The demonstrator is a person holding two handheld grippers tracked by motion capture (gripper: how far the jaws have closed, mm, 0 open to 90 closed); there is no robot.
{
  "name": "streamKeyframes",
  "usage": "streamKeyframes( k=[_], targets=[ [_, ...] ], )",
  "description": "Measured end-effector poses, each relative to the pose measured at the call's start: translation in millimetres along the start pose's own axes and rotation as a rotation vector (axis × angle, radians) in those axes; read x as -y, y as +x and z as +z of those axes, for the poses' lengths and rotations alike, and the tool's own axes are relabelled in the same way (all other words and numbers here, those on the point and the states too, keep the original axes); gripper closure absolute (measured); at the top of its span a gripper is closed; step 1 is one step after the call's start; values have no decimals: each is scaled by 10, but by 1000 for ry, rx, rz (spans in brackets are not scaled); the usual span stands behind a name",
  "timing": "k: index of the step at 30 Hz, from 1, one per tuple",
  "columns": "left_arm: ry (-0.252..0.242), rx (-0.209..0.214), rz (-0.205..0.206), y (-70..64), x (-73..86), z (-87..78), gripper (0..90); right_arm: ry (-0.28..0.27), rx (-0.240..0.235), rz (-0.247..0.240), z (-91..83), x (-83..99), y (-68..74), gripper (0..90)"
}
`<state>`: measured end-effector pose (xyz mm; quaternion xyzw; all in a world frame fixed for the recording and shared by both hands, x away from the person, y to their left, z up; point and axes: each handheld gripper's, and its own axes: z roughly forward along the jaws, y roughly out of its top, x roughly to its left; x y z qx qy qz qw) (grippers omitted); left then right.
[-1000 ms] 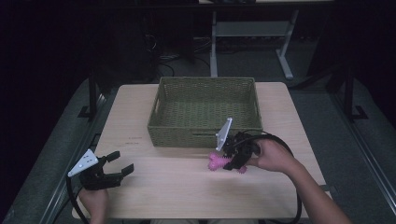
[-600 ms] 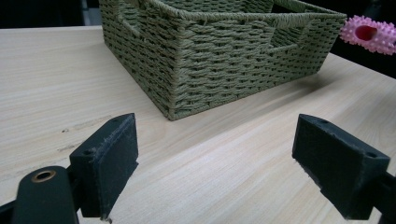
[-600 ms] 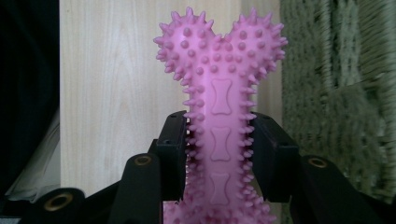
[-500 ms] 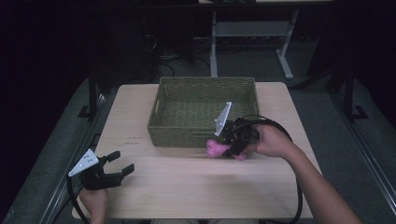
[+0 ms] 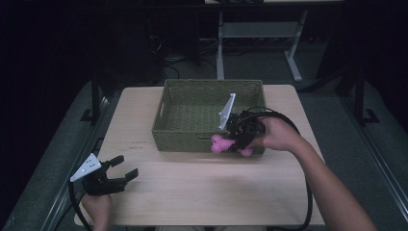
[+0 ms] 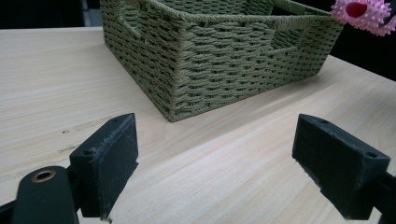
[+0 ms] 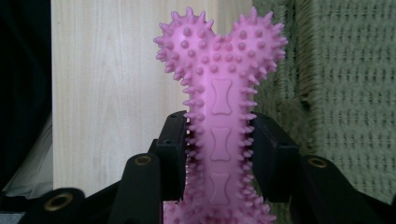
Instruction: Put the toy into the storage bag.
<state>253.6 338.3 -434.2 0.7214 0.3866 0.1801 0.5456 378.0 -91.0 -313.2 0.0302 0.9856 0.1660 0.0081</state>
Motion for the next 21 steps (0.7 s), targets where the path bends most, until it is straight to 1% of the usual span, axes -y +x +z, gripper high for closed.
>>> streamKeyframes(
  k=[2, 7, 12, 15, 17, 18, 19, 21],
  targets=[
    [0, 0, -1, 0, 1, 0, 139, -5, -3, 1, -27, -10, -23, 584],
    [-1, 0, -1, 1, 0, 2, 139, 7, 9, 1, -79, -30, -67, 584],
    [-2, 0, -2, 0, 0, 4, 139, 16, 20, 0, -145, -59, -155, 584],
    [-2, -1, -2, 1, -1, 4, 139, 14, 20, 5, -167, -71, -178, 584],
    [-3, 0, -4, 3, 0, 5, 139, 14, 23, 3, -193, -87, -217, 584],
    [-3, -1, -5, 3, 0, 5, 139, 18, 29, 9, -217, -104, -259, 584],
    [-3, -1, -5, 3, 0, 5, 139, 18, 29, 9, -217, -104, -259, 584],
    [-4, 0, -5, 3, 0, 4, 139, 17, 34, 15, -247, -120, -326, 584]
  ],
)
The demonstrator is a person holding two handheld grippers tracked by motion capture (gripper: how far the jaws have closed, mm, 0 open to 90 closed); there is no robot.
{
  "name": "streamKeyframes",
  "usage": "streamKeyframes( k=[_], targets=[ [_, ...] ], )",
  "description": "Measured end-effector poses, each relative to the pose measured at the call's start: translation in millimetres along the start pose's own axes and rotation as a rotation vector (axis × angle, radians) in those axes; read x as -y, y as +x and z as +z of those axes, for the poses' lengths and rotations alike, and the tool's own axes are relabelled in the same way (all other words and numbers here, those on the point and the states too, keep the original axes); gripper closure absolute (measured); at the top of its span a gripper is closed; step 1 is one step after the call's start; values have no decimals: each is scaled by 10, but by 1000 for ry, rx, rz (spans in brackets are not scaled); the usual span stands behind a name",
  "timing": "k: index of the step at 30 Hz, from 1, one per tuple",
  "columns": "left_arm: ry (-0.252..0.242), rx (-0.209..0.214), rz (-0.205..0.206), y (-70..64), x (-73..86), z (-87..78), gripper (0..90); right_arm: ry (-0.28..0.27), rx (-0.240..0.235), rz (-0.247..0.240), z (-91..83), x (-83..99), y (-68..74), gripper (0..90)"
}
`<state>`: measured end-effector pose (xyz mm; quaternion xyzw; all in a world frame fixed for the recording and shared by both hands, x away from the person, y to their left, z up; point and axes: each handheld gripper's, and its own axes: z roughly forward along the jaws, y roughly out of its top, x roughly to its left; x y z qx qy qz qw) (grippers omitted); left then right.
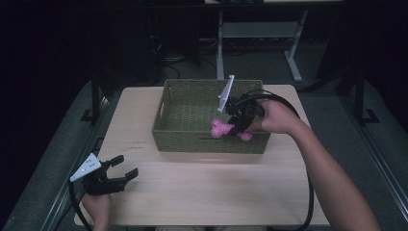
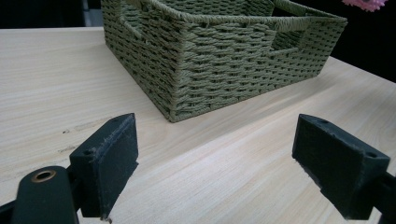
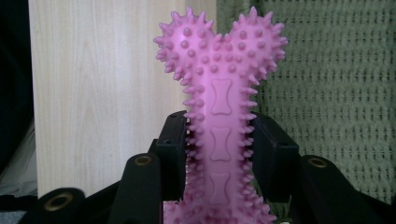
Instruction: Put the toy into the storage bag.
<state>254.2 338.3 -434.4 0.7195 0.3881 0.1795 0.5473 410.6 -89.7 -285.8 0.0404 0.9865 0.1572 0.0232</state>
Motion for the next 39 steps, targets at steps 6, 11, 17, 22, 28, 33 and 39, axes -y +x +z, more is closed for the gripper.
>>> streamKeyframes(
  k=[6, 11, 17, 22, 28, 33, 39],
  targets=[
    [-1, -2, -4, 6, 1, 4, 138, 10, 10, 13, -15, -24, -129, 584],
    [-1, 0, -2, 8, 0, 11, 139, 12, 16, 35, 18, -11, -300, 584],
    [2, 0, -2, 10, -1, 16, 139, 13, 10, 54, 97, 37, -450, 583],
    [8, 0, -1, 11, -1, 20, 139, 11, 4, 72, 156, 75, -547, 583],
    [3, 2, -6, 2, 0, 34, 139, 23, -7, 86, 268, 110, -638, 583],
    [3, 1, -6, 6, 1, 35, 139, 25, -25, 99, 368, 135, -683, 582],
    [4, 1, -5, 6, 1, 38, 139, 31, -44, 115, 477, 165, -726, 582]
  ],
)
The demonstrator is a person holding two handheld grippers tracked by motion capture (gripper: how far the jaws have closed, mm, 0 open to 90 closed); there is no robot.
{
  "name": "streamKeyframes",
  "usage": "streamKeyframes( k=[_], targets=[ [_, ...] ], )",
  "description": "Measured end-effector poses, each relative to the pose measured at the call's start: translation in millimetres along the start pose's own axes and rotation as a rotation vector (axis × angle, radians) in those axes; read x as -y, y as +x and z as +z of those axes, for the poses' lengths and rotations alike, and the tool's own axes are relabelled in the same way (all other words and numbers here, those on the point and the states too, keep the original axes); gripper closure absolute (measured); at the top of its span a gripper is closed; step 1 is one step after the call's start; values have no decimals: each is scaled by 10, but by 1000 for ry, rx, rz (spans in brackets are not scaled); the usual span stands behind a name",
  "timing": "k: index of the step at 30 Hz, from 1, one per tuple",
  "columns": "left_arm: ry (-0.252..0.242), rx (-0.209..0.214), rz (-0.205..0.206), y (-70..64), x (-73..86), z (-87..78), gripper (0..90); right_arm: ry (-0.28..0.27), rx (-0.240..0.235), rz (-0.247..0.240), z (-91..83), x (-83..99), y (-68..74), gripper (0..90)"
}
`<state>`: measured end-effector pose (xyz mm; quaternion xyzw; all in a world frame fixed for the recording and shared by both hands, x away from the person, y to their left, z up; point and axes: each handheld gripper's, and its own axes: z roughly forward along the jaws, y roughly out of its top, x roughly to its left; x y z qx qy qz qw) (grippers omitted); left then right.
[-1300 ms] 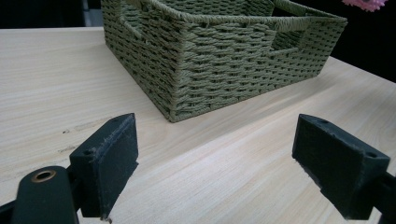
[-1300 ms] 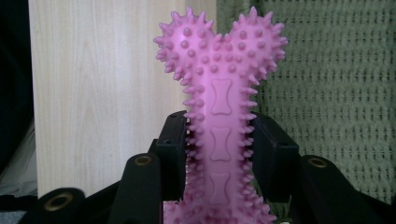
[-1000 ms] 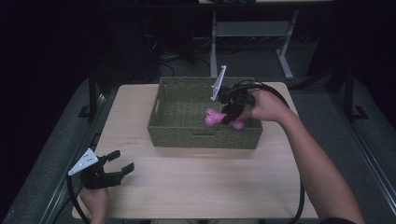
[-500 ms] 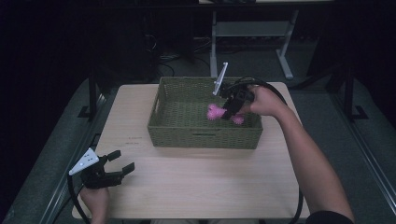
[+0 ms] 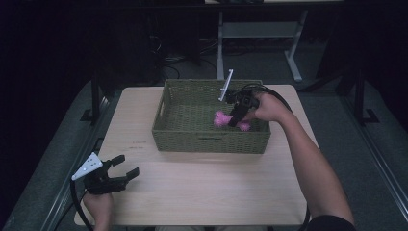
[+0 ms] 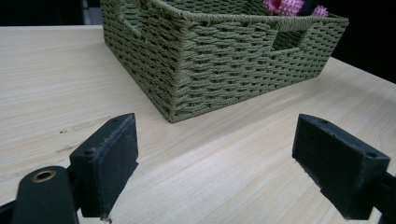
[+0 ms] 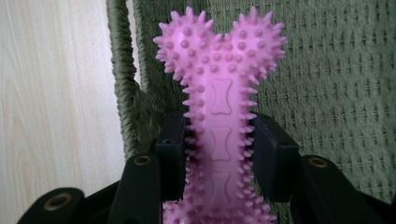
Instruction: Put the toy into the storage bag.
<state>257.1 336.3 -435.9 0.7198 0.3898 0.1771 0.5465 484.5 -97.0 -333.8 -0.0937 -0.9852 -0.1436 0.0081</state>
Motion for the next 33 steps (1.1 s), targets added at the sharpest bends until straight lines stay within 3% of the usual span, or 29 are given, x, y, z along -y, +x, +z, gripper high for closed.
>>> streamKeyframes(
  k=[8, 33],
  targets=[
    [-1, 1, 0, -1, 1, 2, 139, 9, -24, 23, 140, 43, -44, 581],
    [-3, -2, -6, -1, 2, -4, 139, 16, -63, 32, 417, 16, -61, 578]
  ],
)
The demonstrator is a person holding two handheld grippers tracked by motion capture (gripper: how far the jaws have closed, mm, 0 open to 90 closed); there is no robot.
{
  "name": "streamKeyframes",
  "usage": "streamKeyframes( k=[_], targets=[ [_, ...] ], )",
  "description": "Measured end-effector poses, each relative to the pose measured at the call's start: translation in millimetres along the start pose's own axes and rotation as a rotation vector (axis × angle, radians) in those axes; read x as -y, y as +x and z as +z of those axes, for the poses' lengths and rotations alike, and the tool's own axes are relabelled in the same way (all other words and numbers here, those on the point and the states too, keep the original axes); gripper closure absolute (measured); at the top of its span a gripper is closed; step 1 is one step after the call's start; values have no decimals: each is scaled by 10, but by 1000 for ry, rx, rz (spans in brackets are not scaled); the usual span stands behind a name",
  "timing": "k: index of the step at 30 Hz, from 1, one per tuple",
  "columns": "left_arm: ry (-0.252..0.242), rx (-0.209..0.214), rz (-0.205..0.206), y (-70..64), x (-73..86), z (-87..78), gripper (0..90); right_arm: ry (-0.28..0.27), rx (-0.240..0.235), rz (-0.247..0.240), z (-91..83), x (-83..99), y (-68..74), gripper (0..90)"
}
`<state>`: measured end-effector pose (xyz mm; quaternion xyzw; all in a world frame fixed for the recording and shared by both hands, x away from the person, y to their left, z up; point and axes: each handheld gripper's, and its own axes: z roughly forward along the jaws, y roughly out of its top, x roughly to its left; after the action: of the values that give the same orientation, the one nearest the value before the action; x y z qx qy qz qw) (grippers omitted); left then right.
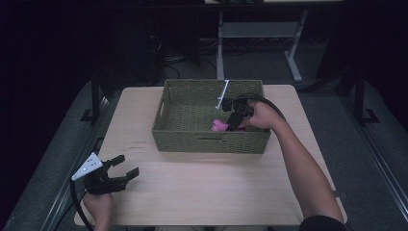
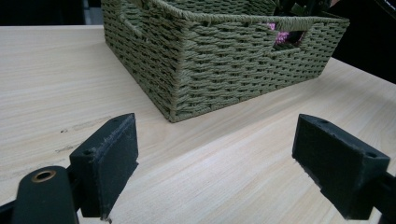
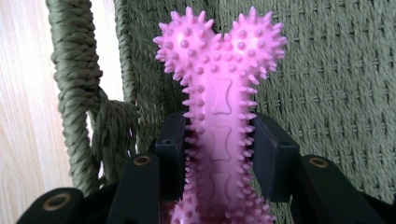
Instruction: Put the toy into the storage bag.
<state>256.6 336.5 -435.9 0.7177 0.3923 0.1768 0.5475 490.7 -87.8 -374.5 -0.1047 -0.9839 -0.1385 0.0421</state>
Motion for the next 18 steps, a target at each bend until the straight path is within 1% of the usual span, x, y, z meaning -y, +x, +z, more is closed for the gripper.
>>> streamKeyframes(
  k=[5, 8, 10, 13, 14, 15, 18],
  targets=[
    [0, -1, 0, 0, 0, -3, 139, 6, -5, 8, 40, -2, -4, 578],
    [0, -2, -1, 1, 0, -4, 139, -4, -11, 19, 58, 17, -16, 576],
    [-2, -1, -4, -1, 0, -1, 139, 6, -9, 26, 76, 29, -12, 571],
    [-3, 0, -5, -3, 2, 4, 139, 5, -11, 27, 77, 33, -12, 564],
    [-5, 0, -6, -4, 2, 7, 139, -1, -15, 29, 72, 36, -13, 544],
    [-5, 0, -8, -5, 2, 9, 139, -22, -13, 45, 43, 38, -21, 509],
    [-5, 0, -7, -2, 0, 10, 139, -36, -15, 49, 6, 43, -31, 531]
  ],
)
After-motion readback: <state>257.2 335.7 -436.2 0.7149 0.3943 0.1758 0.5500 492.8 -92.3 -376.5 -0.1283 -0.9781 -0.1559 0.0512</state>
